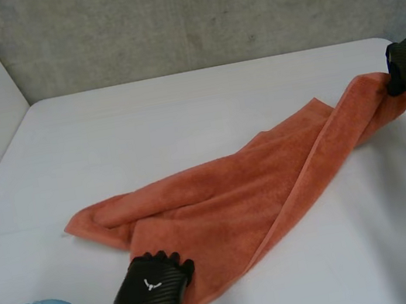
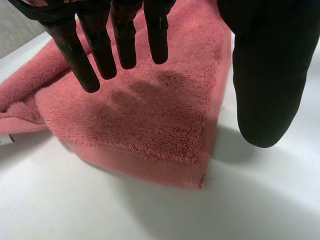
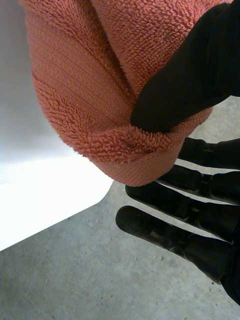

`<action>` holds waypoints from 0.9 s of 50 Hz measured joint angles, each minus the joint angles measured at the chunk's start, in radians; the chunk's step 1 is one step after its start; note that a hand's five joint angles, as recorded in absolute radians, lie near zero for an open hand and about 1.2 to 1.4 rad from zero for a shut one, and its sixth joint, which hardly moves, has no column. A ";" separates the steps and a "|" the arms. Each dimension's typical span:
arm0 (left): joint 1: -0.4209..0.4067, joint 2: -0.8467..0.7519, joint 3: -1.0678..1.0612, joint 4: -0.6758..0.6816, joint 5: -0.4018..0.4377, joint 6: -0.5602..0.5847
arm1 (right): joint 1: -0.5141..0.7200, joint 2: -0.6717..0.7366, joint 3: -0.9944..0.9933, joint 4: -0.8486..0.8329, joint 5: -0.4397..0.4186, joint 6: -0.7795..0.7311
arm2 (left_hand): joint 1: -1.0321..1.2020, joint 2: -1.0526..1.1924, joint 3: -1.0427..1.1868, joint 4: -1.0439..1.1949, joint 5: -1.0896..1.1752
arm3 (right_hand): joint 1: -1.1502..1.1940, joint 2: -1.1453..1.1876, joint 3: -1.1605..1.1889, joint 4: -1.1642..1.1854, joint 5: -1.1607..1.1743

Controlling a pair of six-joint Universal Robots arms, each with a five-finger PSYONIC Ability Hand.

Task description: Fold the laundry

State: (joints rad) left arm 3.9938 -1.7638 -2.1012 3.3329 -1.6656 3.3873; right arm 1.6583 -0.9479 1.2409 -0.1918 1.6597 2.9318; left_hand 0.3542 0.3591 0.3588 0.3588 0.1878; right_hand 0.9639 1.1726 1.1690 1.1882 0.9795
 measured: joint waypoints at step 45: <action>0.058 -0.117 0.063 0.092 -0.002 0.007 | 0.007 -0.001 0.033 -0.012 -0.017 -0.034 | 0.072 0.067 0.067 0.068 0.066 | 0.000 0.000 0.006 0.000 0.000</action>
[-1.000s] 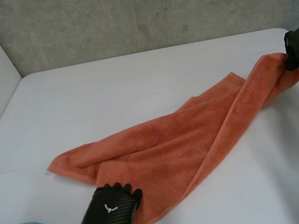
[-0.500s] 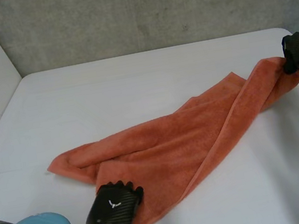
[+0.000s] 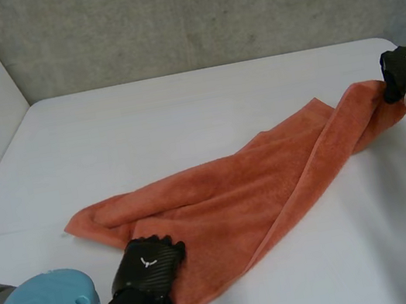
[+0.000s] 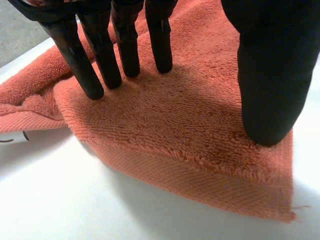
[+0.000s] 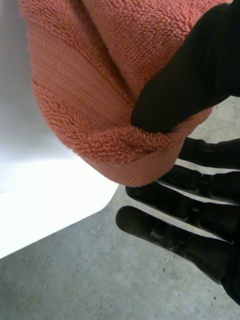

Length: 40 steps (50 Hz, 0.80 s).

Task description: Fold the laundry

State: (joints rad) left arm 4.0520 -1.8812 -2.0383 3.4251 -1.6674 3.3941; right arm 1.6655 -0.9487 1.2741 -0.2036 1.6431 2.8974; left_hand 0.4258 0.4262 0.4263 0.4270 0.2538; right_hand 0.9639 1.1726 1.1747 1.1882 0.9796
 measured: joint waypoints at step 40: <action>0.282 0.361 0.060 -0.024 0.034 0.005 | 0.015 -0.223 0.069 0.242 -0.092 -0.287 | 0.683 0.766 0.760 0.763 0.705 | -0.001 0.000 0.000 0.000 0.000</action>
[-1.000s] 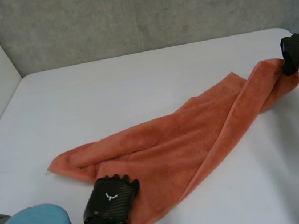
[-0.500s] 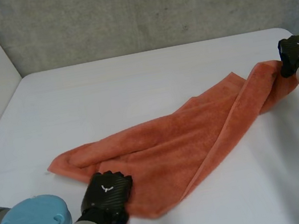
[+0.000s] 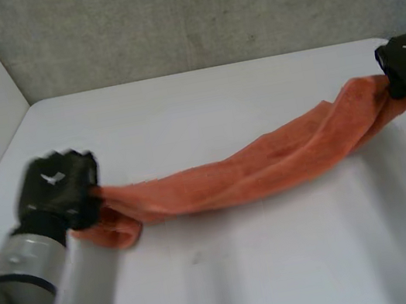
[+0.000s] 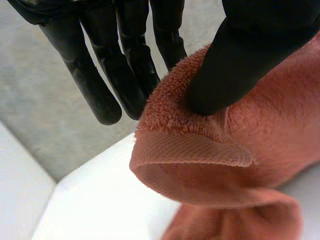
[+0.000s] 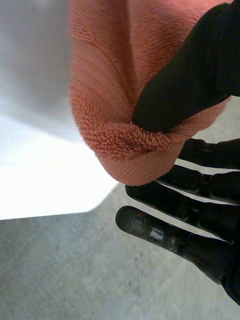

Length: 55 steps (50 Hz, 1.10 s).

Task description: Fold the laundry

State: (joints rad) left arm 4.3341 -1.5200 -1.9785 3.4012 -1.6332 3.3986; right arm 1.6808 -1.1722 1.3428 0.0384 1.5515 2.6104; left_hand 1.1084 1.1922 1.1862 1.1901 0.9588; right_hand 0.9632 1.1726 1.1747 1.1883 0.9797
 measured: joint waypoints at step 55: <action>0.165 -0.317 0.531 0.152 0.102 0.047 | 0.019 -0.133 -0.003 -0.464 -0.224 0.429 | 0.000 0.004 0.004 0.005 0.000 | 0.000 0.006 0.010 0.006 0.013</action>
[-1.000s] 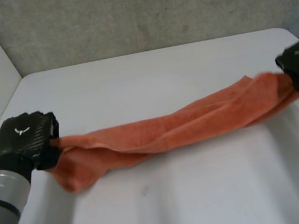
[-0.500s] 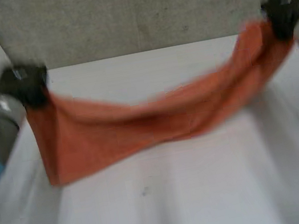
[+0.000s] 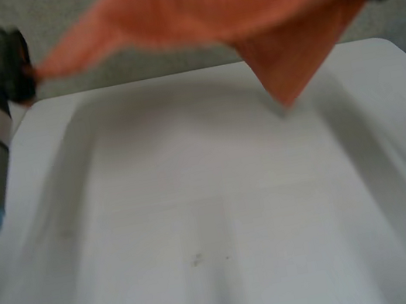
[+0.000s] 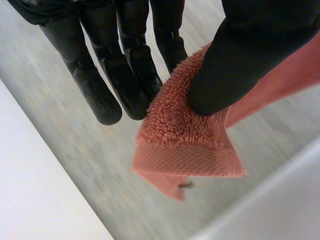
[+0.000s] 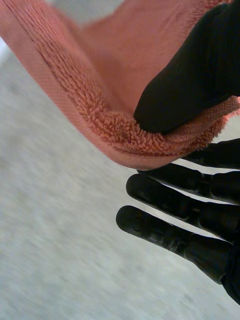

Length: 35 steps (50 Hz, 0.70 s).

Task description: Fold the laundry

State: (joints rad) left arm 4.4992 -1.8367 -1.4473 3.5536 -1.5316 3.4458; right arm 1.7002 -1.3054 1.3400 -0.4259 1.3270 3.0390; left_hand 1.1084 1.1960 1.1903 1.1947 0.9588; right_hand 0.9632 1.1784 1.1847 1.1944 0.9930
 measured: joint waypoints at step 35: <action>0.059 -0.024 -0.435 0.105 0.072 -0.002 | -0.097 0.050 0.538 0.045 -0.333 -0.551 | 0.000 0.000 0.001 0.000 0.000 | -0.536 -0.697 -0.707 -0.720 -0.695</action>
State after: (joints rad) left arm 4.5578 -1.8605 -1.8823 3.6586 -1.4599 3.4439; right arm 1.6031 -1.2559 1.8775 -0.3804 0.9944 2.4877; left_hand 1.1084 1.1964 1.1914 1.1949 0.9588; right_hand 0.4275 0.4817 0.4772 0.4742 0.2980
